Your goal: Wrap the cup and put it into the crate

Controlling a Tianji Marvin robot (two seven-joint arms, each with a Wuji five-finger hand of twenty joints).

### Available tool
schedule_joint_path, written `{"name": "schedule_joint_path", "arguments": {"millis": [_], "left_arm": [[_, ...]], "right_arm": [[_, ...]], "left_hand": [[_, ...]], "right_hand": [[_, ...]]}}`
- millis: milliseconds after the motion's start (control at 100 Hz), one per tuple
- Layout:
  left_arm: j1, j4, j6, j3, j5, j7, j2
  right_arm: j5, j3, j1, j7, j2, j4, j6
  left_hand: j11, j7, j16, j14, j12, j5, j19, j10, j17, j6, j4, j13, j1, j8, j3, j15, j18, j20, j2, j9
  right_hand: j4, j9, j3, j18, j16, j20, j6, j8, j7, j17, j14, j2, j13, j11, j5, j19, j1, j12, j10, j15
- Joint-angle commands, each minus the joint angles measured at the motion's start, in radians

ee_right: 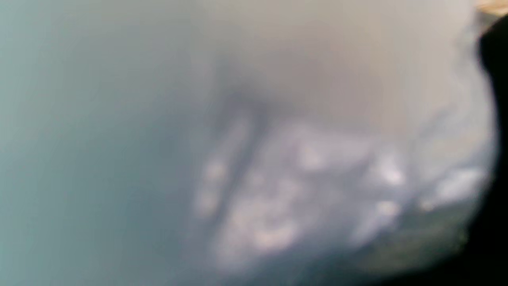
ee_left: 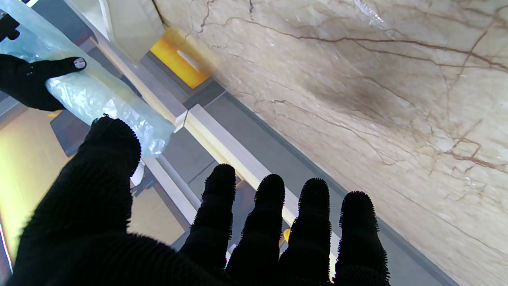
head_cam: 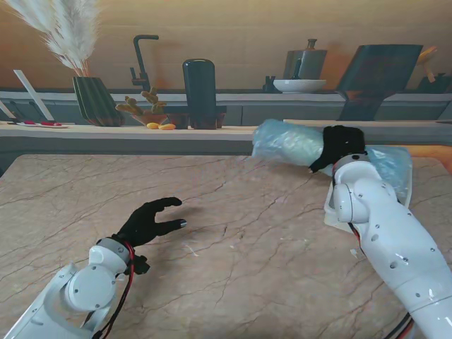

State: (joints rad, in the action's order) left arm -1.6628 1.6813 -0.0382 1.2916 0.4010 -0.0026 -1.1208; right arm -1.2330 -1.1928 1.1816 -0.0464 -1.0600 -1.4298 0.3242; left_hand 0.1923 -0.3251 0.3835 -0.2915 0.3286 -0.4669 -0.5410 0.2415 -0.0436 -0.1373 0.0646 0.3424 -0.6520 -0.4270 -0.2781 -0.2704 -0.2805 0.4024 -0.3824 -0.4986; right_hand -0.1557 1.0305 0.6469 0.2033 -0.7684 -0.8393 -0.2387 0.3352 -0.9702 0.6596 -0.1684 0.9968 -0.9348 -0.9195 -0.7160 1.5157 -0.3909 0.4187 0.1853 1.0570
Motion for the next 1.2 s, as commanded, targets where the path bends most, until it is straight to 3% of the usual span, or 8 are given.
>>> {"name": "schedule_joint_path", "arguments": {"millis": [0, 120, 310, 670, 1190], "left_arm": [[0.0, -0.002, 0.006, -0.002, -0.005, -0.002, -0.003], [0.0, -0.002, 0.011, -0.004, -0.008, -0.007, -0.002], [0.006, 0.0, 0.02, -0.017, -0.016, -0.015, -0.002], [0.034, -0.008, 0.04, -0.046, -0.029, -0.057, 0.005], [0.051, -0.023, 0.036, -0.056, -0.05, -0.08, 0.007]], "right_arm": [[-0.009, -0.026, 0.008, 0.021, 0.006, 0.0, 0.024], [-0.003, -0.057, 0.026, 0.078, -0.001, 0.02, 0.113], [0.071, -0.08, 0.042, 0.227, -0.024, 0.099, 0.259], [0.217, -0.019, -0.038, 0.434, -0.059, 0.34, 0.299], [0.383, 0.072, -0.131, 0.486, -0.102, 0.557, 0.368]], "left_hand": [[-0.022, 0.03, -0.01, -0.013, -0.007, -0.02, 0.019, -0.001, 0.003, 0.026, -0.025, -0.004, -0.024, -0.011, 0.033, 0.015, -0.003, 0.002, 0.026, -0.012], [-0.021, 0.03, -0.011, -0.01, -0.007, -0.021, 0.021, -0.003, 0.004, 0.026, -0.025, -0.009, -0.026, -0.012, 0.037, 0.018, 0.0, 0.001, 0.029, -0.01], [-0.023, 0.031, -0.014, -0.009, -0.009, -0.025, 0.023, -0.002, 0.003, 0.027, -0.026, -0.009, -0.029, -0.011, 0.042, 0.02, -0.001, 0.0, 0.034, -0.012], [-0.023, 0.025, -0.016, -0.003, -0.009, -0.044, 0.028, -0.004, 0.004, 0.035, -0.026, -0.015, -0.035, -0.015, 0.061, 0.023, 0.002, -0.001, 0.055, -0.009], [-0.024, 0.023, -0.019, 0.0, -0.01, -0.06, 0.035, -0.006, 0.002, 0.038, -0.03, -0.018, -0.051, -0.019, 0.094, 0.027, 0.002, -0.003, 0.067, -0.011]], "right_hand": [[0.057, 0.019, 0.455, -0.078, -0.027, -0.022, 0.456, 0.048, -0.248, -0.041, 0.086, -0.196, -0.182, -0.156, -0.044, 0.0, -0.285, 0.041, -0.014, 0.19], [0.062, 0.012, 0.456, -0.077, -0.025, -0.017, 0.454, 0.047, -0.256, -0.043, 0.088, -0.199, -0.176, -0.163, -0.037, 0.003, -0.286, 0.038, -0.015, 0.192], [0.071, 0.008, 0.456, -0.065, -0.016, -0.001, 0.438, 0.032, -0.271, -0.042, 0.078, -0.197, -0.178, -0.186, -0.033, 0.028, -0.294, 0.02, 0.001, 0.21], [0.088, -0.008, 0.449, -0.098, 0.003, 0.032, 0.473, 0.025, -0.297, -0.023, 0.124, -0.226, -0.182, -0.213, 0.008, 0.04, -0.267, 0.003, -0.032, 0.218], [0.08, -0.015, 0.426, -0.093, 0.012, 0.051, 0.474, 0.015, -0.305, -0.031, 0.125, -0.244, -0.176, -0.22, 0.019, 0.026, -0.27, -0.004, -0.032, 0.216]]}}
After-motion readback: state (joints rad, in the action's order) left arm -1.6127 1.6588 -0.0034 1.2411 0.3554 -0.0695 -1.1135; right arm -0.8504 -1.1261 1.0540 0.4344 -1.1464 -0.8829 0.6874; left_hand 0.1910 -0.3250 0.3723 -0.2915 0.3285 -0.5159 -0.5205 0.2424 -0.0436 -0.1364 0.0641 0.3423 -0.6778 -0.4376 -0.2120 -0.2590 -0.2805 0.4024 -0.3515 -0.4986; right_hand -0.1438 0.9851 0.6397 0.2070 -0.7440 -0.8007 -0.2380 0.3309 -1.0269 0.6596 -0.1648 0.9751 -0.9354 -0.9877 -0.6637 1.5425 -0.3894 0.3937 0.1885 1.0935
